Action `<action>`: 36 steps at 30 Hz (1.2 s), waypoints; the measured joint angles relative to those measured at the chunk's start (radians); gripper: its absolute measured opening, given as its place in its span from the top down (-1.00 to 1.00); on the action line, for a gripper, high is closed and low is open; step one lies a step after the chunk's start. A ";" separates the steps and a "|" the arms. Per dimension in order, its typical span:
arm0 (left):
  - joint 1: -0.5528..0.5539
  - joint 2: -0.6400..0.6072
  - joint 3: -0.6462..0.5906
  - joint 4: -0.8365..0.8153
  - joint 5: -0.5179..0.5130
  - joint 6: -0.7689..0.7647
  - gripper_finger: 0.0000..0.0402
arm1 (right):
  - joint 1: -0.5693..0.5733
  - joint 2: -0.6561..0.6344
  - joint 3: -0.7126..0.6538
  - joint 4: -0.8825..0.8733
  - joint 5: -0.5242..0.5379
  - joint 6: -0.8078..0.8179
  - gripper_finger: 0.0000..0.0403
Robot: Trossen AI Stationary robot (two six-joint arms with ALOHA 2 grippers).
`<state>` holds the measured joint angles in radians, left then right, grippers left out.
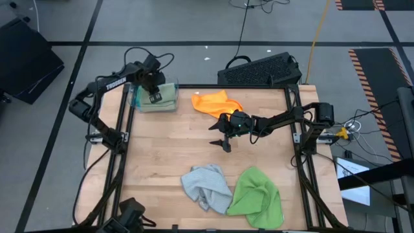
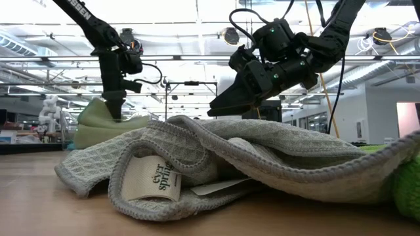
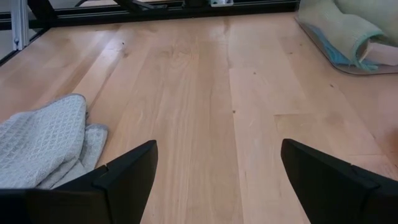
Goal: Fold microfiber towels
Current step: Stack the light green microfiber cloth on top of the light green microfiber cloth
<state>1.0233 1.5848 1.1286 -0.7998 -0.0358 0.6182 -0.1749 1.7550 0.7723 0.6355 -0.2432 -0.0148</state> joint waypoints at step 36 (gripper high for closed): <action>-0.040 -0.001 -0.168 0.361 -0.190 -0.344 0.89 | 0.000 0.000 0.000 -0.001 -0.049 0.010 -0.66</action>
<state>0.9833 1.5837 0.9606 -0.4389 -0.2258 0.2745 -0.1745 1.7554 0.7723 0.6342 -0.2926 -0.0044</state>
